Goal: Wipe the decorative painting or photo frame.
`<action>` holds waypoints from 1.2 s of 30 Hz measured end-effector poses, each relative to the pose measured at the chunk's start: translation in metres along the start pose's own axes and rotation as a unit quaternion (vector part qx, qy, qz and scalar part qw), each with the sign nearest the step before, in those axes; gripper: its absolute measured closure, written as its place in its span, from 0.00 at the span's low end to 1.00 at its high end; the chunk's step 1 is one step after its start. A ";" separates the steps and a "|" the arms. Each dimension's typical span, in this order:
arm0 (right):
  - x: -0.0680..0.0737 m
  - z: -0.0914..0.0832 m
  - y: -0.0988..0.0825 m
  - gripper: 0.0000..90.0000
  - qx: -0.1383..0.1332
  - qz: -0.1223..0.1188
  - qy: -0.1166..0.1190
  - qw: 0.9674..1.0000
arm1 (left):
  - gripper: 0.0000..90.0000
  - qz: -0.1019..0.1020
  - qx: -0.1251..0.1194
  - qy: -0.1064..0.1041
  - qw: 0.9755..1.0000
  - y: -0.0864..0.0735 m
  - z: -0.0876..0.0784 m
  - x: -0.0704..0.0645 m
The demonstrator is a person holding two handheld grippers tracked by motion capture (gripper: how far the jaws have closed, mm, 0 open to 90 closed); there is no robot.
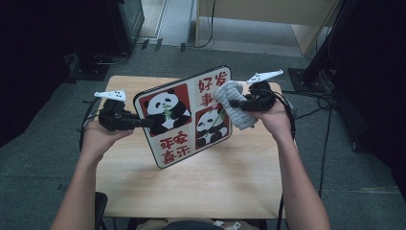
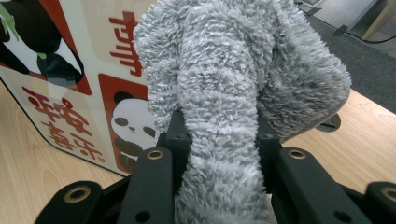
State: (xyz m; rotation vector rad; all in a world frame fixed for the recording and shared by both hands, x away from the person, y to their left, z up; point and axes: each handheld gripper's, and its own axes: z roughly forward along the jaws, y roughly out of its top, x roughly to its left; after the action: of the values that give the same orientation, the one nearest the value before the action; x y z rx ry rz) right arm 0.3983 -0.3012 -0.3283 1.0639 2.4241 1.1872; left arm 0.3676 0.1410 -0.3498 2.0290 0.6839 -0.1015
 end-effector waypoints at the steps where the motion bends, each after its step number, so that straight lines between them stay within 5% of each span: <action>1: 0.000 0.000 -0.001 0.77 0.000 0.001 0.000 1.000 | 0.87 0.002 0.000 0.001 1.000 0.000 0.000 0.000; 36: 0.002 0.022 -0.036 0.77 0.038 0.018 0.001 0.999 | 0.87 0.014 -0.012 0.004 1.000 -0.005 -0.002 -0.003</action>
State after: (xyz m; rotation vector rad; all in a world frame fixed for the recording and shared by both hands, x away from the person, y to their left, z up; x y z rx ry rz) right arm 0.3898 -0.3009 -0.3697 1.1331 2.4806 1.1157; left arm 0.3619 0.1427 -0.3516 2.0169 0.6591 -0.0690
